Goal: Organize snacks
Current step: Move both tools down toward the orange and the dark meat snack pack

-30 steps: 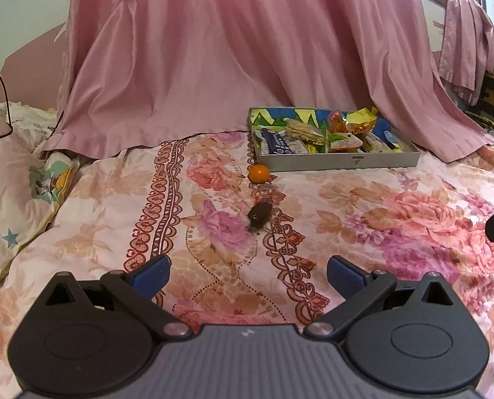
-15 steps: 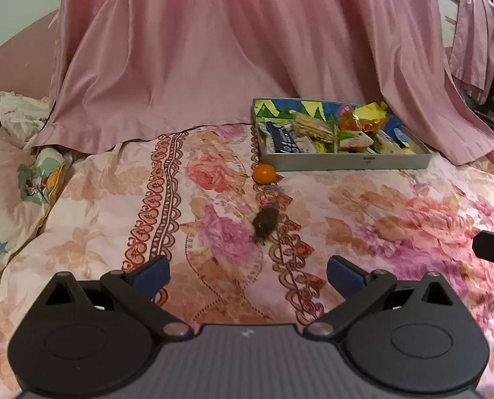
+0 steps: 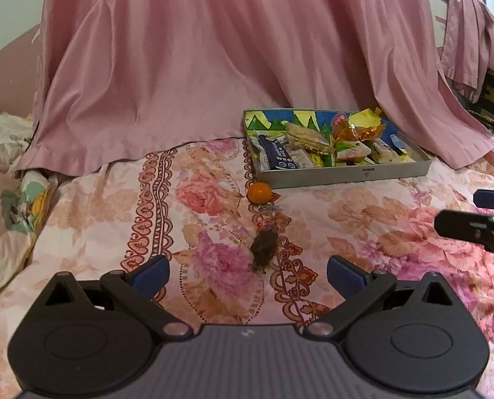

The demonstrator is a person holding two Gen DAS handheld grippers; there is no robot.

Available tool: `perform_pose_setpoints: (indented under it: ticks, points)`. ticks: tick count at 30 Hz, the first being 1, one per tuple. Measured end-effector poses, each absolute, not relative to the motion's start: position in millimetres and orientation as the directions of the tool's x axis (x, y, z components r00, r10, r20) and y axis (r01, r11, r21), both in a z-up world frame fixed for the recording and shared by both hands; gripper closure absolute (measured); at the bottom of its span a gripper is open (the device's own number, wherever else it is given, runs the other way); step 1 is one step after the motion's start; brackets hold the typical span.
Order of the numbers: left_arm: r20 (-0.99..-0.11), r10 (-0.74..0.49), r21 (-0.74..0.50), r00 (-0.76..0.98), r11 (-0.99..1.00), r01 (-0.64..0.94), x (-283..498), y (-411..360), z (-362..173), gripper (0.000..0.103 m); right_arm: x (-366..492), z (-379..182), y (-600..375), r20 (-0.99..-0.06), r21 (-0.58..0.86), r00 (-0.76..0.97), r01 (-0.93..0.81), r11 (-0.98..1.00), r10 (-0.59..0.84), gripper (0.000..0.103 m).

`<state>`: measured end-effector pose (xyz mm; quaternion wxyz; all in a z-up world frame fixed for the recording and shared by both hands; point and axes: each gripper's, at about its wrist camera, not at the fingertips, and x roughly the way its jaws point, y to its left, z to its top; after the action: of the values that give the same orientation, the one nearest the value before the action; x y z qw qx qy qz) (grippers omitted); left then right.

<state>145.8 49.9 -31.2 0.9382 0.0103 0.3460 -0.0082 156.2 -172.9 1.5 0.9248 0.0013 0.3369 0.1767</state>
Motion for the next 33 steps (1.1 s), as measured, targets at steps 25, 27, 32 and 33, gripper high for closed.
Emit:
perform_pose_setpoints:
  ticks: [25, 27, 32, 33]
  points:
    - [-0.698, -0.024, 0.017, 0.716, 0.999, 0.050, 200.3, 79.7, -62.5, 0.000, 255.0, -42.2, -128.5, -0.648, 0.156, 0.662, -0.368, 0.916, 0.377, 0.001]
    - [-0.705, -0.042, 0.011, 0.708, 0.997, 0.070, 206.3, 79.5, -67.8, 0.000, 265.6, -48.9, -125.6, -0.652, 0.167, 0.650, -0.379, 0.910, 0.391, 0.001]
    - [-0.724, -0.112, -0.003, 0.681, 0.987, 0.159, 217.1, 71.6, -82.7, 0.000, 290.9, -66.6, -119.2, -0.679, 0.197, 0.591, -0.425, 0.883, 0.436, 0.001]
    - [-0.726, -0.120, -0.001, 0.677, 0.985, 0.173, 218.4, 69.7, -84.8, 0.000, 295.4, -70.1, -118.1, -0.685, 0.207, 0.577, -0.431, 0.878, 0.445, 0.001]
